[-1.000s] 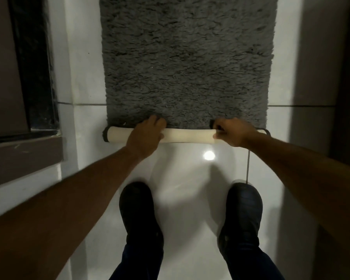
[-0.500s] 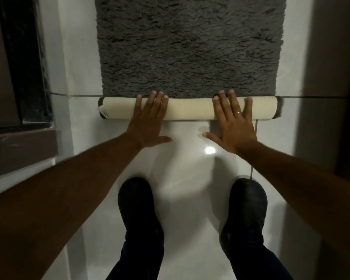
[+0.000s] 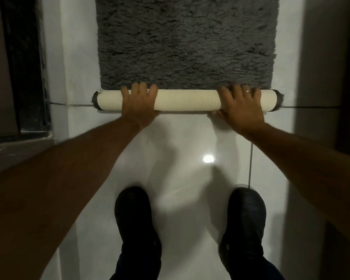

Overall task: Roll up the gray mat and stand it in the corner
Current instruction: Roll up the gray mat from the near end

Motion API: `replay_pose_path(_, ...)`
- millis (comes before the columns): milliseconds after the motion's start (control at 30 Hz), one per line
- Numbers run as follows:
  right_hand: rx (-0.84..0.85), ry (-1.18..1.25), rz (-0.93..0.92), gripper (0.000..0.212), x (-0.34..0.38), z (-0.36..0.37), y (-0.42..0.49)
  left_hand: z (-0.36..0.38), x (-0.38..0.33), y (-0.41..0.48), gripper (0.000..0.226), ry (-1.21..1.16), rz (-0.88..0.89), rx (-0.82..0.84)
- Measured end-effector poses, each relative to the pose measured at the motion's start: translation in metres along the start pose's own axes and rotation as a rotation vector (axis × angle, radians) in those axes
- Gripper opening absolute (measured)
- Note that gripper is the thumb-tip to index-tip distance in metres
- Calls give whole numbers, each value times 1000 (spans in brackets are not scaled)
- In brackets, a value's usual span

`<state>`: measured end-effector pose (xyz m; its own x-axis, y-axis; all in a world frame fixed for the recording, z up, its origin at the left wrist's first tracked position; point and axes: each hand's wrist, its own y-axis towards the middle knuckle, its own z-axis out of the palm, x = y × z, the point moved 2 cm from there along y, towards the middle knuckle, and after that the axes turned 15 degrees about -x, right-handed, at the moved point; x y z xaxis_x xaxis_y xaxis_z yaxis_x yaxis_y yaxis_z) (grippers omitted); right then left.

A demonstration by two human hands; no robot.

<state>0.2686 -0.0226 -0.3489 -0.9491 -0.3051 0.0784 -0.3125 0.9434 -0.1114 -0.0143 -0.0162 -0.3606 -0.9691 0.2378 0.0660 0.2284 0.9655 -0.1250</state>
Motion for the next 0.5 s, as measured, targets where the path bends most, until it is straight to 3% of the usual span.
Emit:
replay_pose_path(133, 115, 45, -102, 56, 2, -4, -18, -2, -1, -29, 63, 17, 71, 78)
replay_pose_path(300, 433, 111, -122, 58, 20, 7, -89, 7, -14, -95, 79, -80, 87, 523)
replay_pose_path(367, 510, 105, -135, 60, 27, 14, -111, 4, -21, -126, 79, -89, 74, 487)
replay_pose_path(500, 501, 114, -135, 62, 24, 18, -108, -3, -38, -183, 78, -182, 35, 79)
